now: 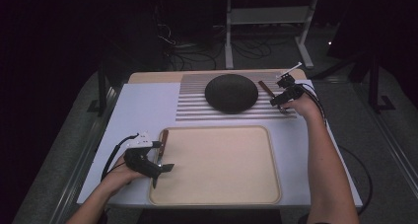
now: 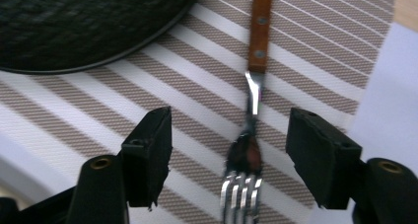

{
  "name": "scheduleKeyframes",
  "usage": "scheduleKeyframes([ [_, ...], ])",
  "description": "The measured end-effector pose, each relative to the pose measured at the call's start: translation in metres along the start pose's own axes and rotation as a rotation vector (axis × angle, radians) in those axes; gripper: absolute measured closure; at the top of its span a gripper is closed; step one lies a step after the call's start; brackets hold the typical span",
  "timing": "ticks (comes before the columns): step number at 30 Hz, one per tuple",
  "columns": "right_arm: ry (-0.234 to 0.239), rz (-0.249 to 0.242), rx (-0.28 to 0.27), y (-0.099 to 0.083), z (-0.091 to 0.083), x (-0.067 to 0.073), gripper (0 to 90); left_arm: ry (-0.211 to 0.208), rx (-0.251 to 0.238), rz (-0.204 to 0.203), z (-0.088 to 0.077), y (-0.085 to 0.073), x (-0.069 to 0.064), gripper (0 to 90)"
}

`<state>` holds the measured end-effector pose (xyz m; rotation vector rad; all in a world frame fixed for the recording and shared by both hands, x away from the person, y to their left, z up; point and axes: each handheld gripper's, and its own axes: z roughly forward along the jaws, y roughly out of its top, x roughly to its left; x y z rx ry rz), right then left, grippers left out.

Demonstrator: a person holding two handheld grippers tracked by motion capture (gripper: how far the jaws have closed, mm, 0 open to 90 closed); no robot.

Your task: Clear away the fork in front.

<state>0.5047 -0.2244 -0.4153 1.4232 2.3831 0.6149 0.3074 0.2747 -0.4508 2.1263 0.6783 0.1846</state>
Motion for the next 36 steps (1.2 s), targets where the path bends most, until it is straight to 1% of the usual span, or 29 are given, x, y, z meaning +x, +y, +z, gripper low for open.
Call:
scheduleKeyframes([
  [2,0.012,0.006,0.02,0.003,0.003,-0.004,36.6,-0.001,-0.001,0.0,0.0,0.0,0.0,0.0],
  [3,0.012,0.006,0.02,0.003,0.003,-0.004,36.6,-0.001,-0.001,0.0,0.0,0.0,0.0,0.0],
  [4,0.024,0.008,0.052,0.007,0.008,-0.009,42.0,-0.002,0.0,0.001,0.001,0.0,0.0,0.0],
  [5,0.024,0.008,0.052,0.007,0.008,-0.009,42.0,-0.002,0.0,0.001,0.001,0.0,0.0,0.0],
  [6,0.032,0.008,0.063,0.009,0.011,-0.012,46.1,-0.003,-0.002,0.001,0.001,0.0,0.0,0.0],
  [9,0.046,0.01,0.081,0.013,0.015,-0.016,51.1,-0.003,-0.001,0.0,0.001,0.0,0.0,0.0],
  [11,0.059,0.028,0.099,0.016,0.018,-0.018,54.3,-0.004,0.001,0.0,0.001,0.0,0.001,0.0],
  [15,0.071,0.017,0.122,0.019,0.023,-0.02,59.7,-0.005,0.001,-0.001,0.001,0.0,0.001,0.0],
  [17,0.067,0.007,0.136,0.021,0.025,-0.02,62.2,-0.005,0.001,0.0,0.001,0.0,0.001,0.0],
  [23,0.066,0.004,0.162,0.026,0.031,-0.022,68.0,-0.006,-0.001,0.002,0.001,0.0,0.001,0.0],
  [31,0.058,0.008,0.191,0.024,0.037,-0.024,73.1,-0.007,0.0,0.002,0.001,0.0,0.0,0.0],
  [36,0.056,0.006,0.19,0.025,0.038,-0.024,75.3,-0.008,0.002,0.005,0.002,0.0,0.0,0.0],
])
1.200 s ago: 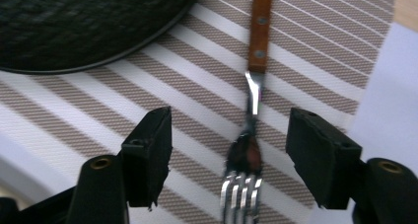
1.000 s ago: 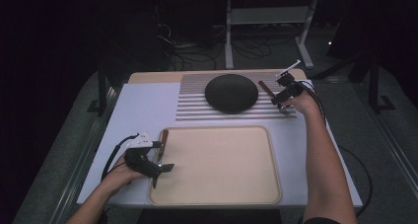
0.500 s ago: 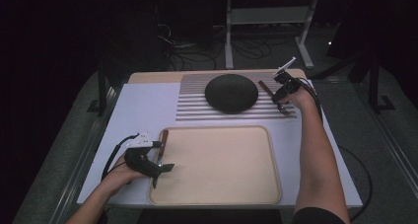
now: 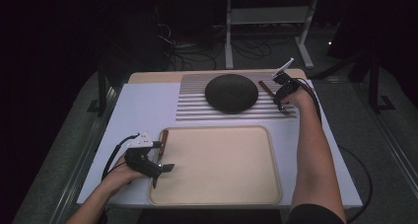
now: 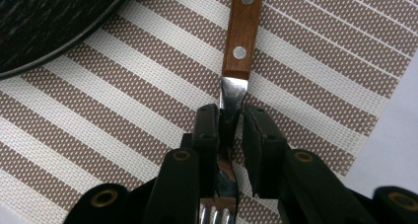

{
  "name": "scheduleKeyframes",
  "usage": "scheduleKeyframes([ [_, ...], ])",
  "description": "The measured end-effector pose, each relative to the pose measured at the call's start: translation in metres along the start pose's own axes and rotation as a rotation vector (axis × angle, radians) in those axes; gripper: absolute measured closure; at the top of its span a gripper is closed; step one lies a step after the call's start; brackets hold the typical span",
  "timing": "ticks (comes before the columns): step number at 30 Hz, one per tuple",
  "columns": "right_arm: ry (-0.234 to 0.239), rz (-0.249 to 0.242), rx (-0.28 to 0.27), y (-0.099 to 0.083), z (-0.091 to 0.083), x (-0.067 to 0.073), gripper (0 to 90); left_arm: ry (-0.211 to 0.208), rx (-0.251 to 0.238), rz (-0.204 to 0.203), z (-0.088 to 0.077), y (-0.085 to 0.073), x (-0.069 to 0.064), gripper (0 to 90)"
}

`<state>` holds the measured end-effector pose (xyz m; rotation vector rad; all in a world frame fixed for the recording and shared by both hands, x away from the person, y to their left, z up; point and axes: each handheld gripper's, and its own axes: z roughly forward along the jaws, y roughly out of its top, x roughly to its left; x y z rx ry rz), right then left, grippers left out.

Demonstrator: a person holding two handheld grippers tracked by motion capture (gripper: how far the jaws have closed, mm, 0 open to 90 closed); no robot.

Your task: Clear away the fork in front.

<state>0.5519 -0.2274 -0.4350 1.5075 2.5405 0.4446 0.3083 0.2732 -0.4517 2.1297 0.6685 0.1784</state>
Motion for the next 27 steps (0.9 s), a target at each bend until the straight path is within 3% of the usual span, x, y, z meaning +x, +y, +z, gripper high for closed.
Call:
scheduleKeyframes([
  [19,-0.035,0.034,0.016,0.0013,0.0,0.0037,81.5,-0.003,0.0,-0.001,0.0006,0.0002,-0.0006,0.0],
  [27,-0.03,0.057,0.006,-0.0007,-0.0007,0.0034,81.8,-0.001,0.0,-0.001,0.0004,0.0003,0.0,0.0],
])
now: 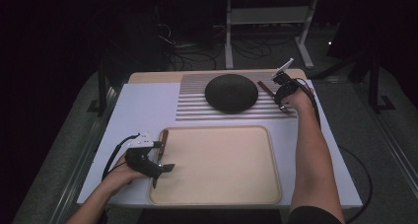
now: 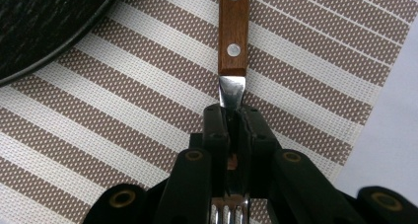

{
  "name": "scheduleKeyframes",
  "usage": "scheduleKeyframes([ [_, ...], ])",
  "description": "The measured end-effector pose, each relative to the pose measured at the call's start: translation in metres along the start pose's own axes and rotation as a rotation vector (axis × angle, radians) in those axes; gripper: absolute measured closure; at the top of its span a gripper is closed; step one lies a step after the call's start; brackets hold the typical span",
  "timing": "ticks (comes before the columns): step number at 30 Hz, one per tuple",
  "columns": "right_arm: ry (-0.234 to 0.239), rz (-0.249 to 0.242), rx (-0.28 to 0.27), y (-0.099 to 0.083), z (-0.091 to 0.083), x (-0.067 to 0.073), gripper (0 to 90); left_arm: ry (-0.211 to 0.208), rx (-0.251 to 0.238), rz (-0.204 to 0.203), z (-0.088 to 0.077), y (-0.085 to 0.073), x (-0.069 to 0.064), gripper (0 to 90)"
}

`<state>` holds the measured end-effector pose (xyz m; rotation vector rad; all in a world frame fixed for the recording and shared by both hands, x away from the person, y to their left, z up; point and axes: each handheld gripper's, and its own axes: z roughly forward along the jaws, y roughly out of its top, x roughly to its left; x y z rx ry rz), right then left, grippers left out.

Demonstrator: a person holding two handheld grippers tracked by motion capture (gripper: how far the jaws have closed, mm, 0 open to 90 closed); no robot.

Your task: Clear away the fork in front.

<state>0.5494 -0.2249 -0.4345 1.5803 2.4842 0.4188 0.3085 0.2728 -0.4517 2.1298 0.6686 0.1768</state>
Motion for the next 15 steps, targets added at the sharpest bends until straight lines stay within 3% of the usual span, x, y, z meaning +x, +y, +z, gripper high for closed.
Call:
scheduleKeyframes([
  [5,0.035,0.025,-0.02,-0.006,-0.005,-0.003,81.8,-0.001,0.0,-0.002,0.0,0.0,0.0,0.0],
  [8,0.051,0.031,-0.06,-0.011,-0.015,-0.002,81.8,-0.002,0.002,-0.002,0.001,0.0,0.0,0.0],
  [15,0.062,-0.008,-0.117,-0.031,-0.034,0.014,81.7,0.011,0.0,0.002,0.0,0.002,-0.001,0.0],
])
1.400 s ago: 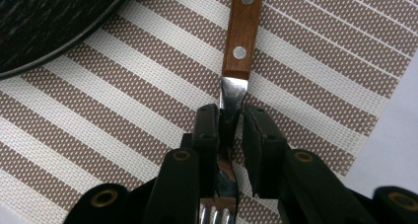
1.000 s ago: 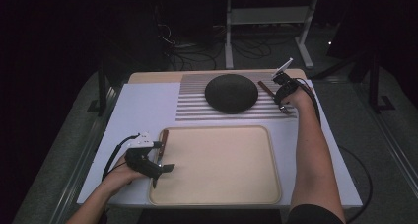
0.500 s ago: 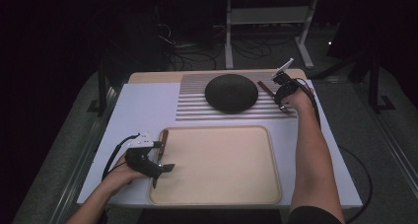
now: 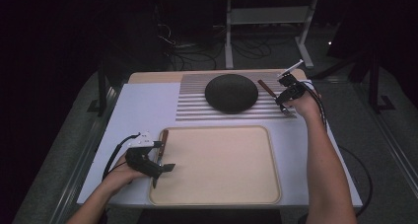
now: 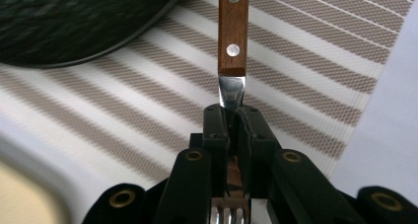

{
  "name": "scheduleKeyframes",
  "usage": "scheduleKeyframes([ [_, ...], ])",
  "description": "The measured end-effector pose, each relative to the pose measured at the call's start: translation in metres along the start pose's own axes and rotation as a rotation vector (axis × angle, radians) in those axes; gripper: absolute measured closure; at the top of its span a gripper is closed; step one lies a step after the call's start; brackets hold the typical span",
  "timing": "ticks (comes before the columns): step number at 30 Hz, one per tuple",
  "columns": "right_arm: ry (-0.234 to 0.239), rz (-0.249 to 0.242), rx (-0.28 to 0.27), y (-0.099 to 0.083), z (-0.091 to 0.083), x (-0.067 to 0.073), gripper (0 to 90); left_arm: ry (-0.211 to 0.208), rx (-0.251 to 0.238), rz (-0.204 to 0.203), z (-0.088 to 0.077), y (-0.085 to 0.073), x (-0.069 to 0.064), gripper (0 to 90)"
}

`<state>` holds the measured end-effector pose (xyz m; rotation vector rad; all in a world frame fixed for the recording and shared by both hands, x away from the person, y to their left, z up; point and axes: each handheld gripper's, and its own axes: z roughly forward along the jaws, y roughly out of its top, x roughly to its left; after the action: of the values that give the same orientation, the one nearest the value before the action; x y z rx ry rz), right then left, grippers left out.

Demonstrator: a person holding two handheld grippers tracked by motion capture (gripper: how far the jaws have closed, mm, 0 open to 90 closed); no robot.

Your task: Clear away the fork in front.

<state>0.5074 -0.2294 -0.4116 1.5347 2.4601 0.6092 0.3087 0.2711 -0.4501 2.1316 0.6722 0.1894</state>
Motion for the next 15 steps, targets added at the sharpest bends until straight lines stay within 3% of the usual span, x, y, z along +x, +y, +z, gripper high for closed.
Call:
scheduleKeyframes([
  [6,0.026,-0.047,-0.049,-0.019,-0.019,0.027,81.7,-0.007,-0.003,-0.01,0.001,0.002,0.0,0.0],
  [11,0.049,-0.105,-0.08,-0.034,-0.031,0.05,81.7,0.002,-0.015,-0.017,-0.001,0.008,-0.001,0.0],
  [15,0.067,-0.157,-0.096,-0.043,-0.039,0.07,81.7,-0.015,-0.02,-0.039,-0.002,0.013,-0.001,0.0],
])
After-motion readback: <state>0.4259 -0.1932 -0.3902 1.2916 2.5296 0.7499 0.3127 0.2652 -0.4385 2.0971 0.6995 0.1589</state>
